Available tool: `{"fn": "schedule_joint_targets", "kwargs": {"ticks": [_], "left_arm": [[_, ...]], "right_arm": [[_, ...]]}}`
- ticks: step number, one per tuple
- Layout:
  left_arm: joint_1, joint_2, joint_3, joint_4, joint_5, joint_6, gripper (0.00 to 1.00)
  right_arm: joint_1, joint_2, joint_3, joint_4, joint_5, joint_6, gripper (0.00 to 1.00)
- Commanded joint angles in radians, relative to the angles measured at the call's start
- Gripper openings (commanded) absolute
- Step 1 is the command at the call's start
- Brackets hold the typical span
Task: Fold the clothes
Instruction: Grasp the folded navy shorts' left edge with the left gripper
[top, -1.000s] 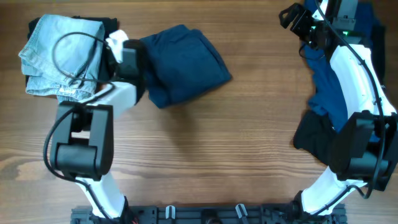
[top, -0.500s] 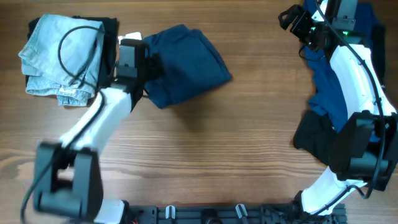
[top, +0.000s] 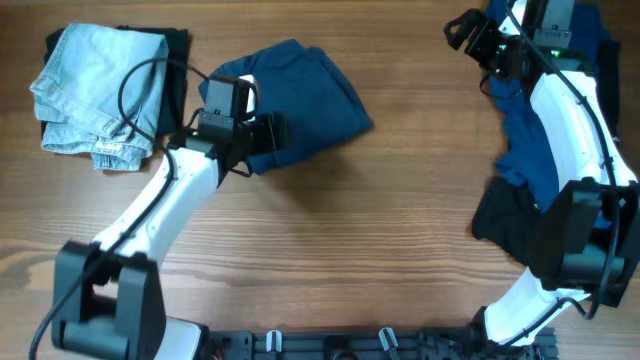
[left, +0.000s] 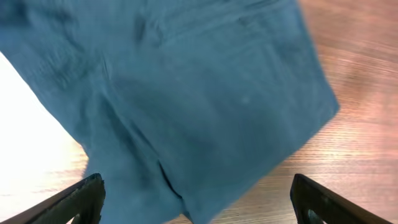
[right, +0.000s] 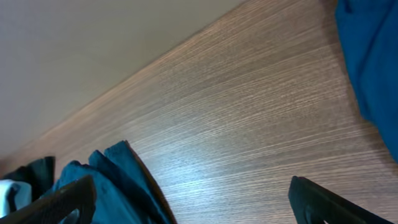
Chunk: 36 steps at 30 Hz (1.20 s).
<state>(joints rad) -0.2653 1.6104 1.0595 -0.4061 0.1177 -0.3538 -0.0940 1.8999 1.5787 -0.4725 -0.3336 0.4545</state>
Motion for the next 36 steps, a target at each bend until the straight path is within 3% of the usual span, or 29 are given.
{"fn": "schedule_joint_targets", "kwargs": {"ticks": [1, 15, 32, 34, 35, 36], "left_arm": [[0.047, 0.044, 0.001, 0.029, 0.090, -0.130, 0.96], [0.151, 0.185, 0.000, 0.043, 0.197, -0.231, 1.00], [0.111, 0.378, 0.000, 0.341, 0.361, -0.238, 1.00], [0.092, 0.395, 0.000, 0.374, 0.361, -0.238, 0.89], [0.085, 0.399, 0.000, 0.390, 0.361, -0.238, 0.77], [0.080, 0.400, 0.000, 0.402, 0.360, -0.238, 0.56]], "right_arm": [[0.009, 0.011, -0.001, -0.010, -0.019, -0.049, 1.00], [0.009, 0.011, -0.001, -0.015, -0.019, -0.063, 1.00], [0.010, 0.011, 0.000, -0.011, -0.019, -0.062, 1.00], [0.010, 0.011, -0.001, -0.012, -0.019, -0.062, 0.99], [0.010, 0.011, -0.001, -0.012, -0.019, -0.062, 1.00], [0.010, 0.011, 0.000, -0.012, -0.019, -0.063, 1.00]]}}
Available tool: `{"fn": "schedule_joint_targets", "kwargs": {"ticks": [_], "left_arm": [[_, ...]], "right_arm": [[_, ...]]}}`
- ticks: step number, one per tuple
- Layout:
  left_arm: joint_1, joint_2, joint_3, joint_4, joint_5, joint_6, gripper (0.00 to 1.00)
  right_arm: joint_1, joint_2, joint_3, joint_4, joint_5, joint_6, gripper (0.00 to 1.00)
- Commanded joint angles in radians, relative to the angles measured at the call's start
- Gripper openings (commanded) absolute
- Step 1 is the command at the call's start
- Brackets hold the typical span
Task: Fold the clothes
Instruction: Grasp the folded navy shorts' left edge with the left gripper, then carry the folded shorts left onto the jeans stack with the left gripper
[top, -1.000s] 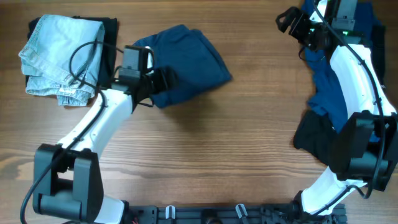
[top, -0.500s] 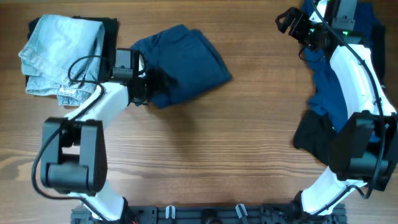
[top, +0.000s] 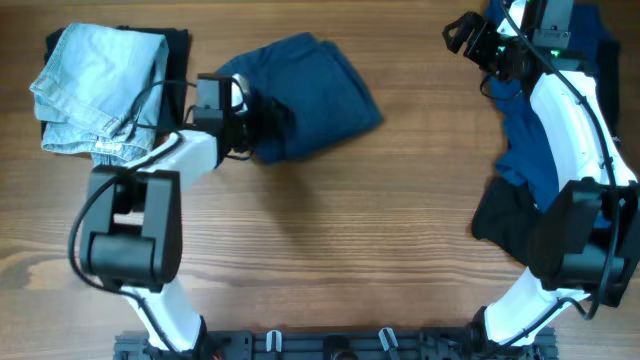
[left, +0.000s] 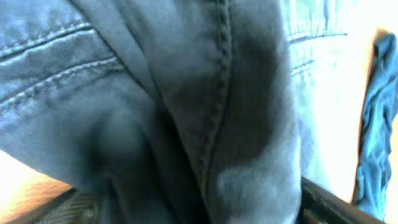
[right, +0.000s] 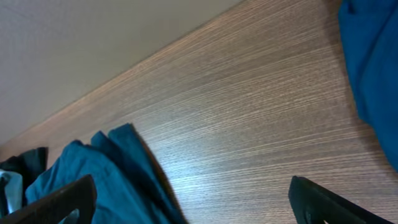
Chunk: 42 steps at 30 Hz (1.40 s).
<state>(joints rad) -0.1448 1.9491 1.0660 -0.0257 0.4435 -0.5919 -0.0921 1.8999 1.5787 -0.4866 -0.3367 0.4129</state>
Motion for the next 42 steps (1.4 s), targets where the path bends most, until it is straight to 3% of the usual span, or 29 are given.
{"fn": "schedule_joint_targets", "kwargs": {"ticks": [1, 4, 14, 27, 36, 42], "left_arm": [[-0.043, 0.062, -0.007, 0.036, 0.034, 0.000, 0.38], [-0.048, 0.061, -0.007, 0.078, 0.032, 0.000, 0.04], [-0.044, 0.053, -0.006, 0.105, -0.029, 0.020, 0.04], [0.134, -0.224, 0.097, -0.157, -0.023, 0.412, 0.04], [0.236, -0.385, 0.115, -0.140, -0.047, 0.657, 0.04], [0.245, -0.399, 0.130, -0.140, -0.172, 0.828, 0.04]], "right_arm": [[0.008, 0.011, -0.001, 0.002, -0.016, -0.021, 1.00], [0.008, 0.011, 0.000, 0.002, -0.016, -0.021, 0.99], [0.008, 0.011, -0.001, -0.003, -0.016, -0.023, 1.00], [0.008, 0.011, -0.001, -0.005, -0.029, -0.024, 0.99], [0.008, 0.011, -0.001, -0.003, -0.031, -0.022, 1.00], [0.008, 0.011, -0.001, -0.003, -0.031, -0.021, 0.99]]}}
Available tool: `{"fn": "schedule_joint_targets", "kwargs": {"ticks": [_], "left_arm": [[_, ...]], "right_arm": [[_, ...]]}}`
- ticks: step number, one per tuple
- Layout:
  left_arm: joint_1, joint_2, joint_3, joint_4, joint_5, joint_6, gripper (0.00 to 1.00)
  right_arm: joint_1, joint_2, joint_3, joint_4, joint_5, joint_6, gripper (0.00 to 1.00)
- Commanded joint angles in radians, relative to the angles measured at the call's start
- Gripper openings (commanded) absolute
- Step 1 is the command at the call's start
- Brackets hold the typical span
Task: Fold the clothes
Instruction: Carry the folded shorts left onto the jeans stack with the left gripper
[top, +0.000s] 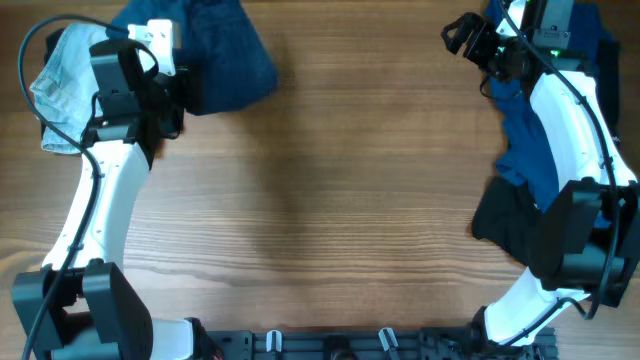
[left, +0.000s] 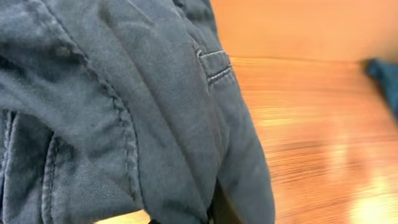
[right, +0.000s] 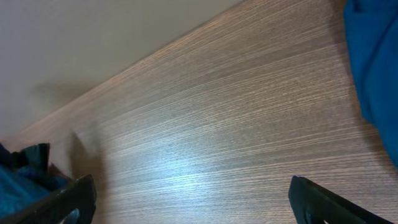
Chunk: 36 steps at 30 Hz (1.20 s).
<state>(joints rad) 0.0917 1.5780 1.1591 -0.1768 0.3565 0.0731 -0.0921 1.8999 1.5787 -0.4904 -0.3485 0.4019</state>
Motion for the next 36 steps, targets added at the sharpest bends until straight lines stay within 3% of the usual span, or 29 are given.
{"fn": "schedule_joint_targets", "kwargs": {"ticks": [1, 6, 22, 36], "left_arm": [[0.013, -0.027, 0.037, 0.011, -0.119, 0.167, 0.04], [0.071, -0.027, 0.037, 0.011, -0.160, 0.179, 0.04], [0.393, -0.027, 0.037, 0.086, -0.058, 0.178, 0.04], [0.489, 0.042, 0.036, 0.219, -0.058, 0.179, 0.04]], "right_arm": [[0.008, 0.011, -0.001, -0.001, -0.019, -0.010, 0.99], [0.008, 0.011, -0.001, -0.001, -0.019, -0.010, 1.00], [0.008, 0.011, -0.001, -0.001, -0.026, -0.005, 1.00], [0.016, 0.011, -0.001, 0.004, -0.039, 0.020, 1.00]]}}
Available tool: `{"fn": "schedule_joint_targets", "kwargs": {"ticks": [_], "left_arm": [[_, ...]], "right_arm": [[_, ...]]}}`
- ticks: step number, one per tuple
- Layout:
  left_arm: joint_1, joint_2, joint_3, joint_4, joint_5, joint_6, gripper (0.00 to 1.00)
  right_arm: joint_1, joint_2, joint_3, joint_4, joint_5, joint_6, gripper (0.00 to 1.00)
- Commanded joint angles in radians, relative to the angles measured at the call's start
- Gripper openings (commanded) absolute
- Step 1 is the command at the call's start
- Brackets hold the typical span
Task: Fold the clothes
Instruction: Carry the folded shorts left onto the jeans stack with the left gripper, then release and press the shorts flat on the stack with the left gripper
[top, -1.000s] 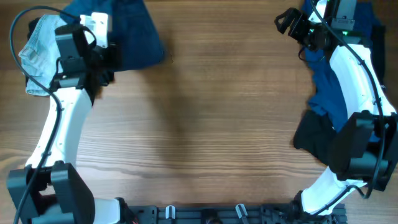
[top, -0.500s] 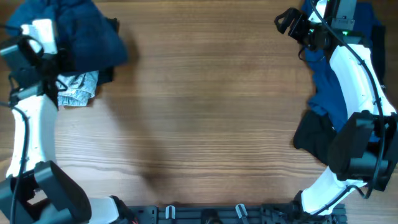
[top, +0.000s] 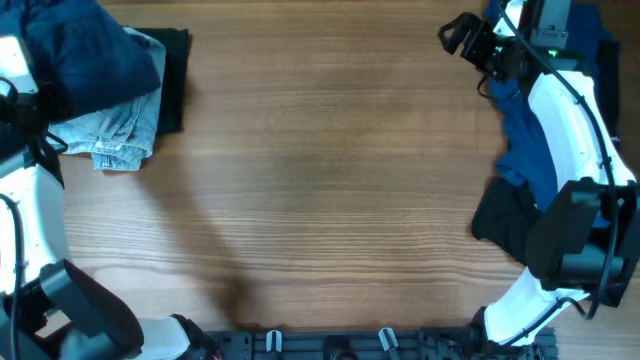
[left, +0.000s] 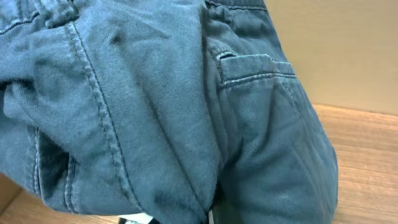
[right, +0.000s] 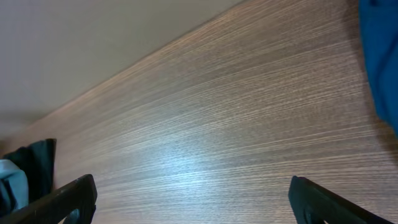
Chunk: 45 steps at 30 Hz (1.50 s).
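Note:
The folded dark blue pants (top: 85, 50) hang over the stack at the table's far left corner and fill the left wrist view (left: 186, 106). My left gripper (left: 210, 216) is shut on the pants, its fingers buried in the cloth. Beneath them lie the folded light denim jeans (top: 115, 125) on a black garment (top: 175, 80). At the far right my right gripper (top: 465, 35) stands open above bare wood, its fingertips (right: 68, 199) wide apart with nothing between them. A heap of unfolded blue clothes (top: 530, 140) lies under the right arm.
A black garment (top: 500, 215) lies at the right edge below the blue heap. The wooden table (top: 320, 200) stretches between the two piles. A wall borders the table's far edge (right: 93, 50).
My left gripper has carried the dark blue pants further left, from beside the light jeans to over the stack in the corner. The right arm has barely moved.
My left gripper was first open over the folded dark blue pants lying left of the table's middle. Then it was at the pants' left edge with cloth between its fingers. Then it held them near the stack, and now over it. The right gripper stayed open throughout.

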<state>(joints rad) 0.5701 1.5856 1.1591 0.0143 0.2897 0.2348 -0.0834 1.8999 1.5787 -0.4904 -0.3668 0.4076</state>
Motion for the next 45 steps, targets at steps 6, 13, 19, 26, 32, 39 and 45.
{"fn": "schedule_joint_targets", "kwargs": {"ticks": [6, 13, 19, 26, 32, 39, 45], "left_arm": [[0.011, 0.114, 0.036, -0.004, 0.009, 0.016, 0.04], [0.026, 0.139, 0.036, -0.010, 0.009, 0.016, 0.29], [0.061, 0.126, 0.041, 0.010, 0.013, -0.152, 1.00], [0.086, 0.005, 0.062, 0.017, 0.261, -0.349, 1.00], [0.023, 0.000, 0.083, 0.019, 0.259, -0.348, 1.00], [-0.074, 0.032, 0.083, -0.025, 0.151, -0.315, 1.00], [-0.187, 0.075, 0.083, -0.014, -0.106, -0.286, 1.00]], "right_arm": [[0.010, 0.011, 0.000, 0.004, -0.020, 0.014, 0.99], [0.010, 0.011, -0.001, 0.010, -0.020, 0.014, 1.00], [0.010, 0.011, 0.000, 0.011, -0.020, 0.014, 1.00], [0.010, 0.011, -0.001, 0.010, -0.020, 0.011, 0.99], [0.011, 0.011, -0.001, 0.009, -0.020, 0.011, 0.99], [0.011, 0.011, -0.001, -0.004, -0.024, 0.011, 1.00], [0.014, 0.011, 0.000, -0.013, -0.027, 0.011, 1.00]]}}
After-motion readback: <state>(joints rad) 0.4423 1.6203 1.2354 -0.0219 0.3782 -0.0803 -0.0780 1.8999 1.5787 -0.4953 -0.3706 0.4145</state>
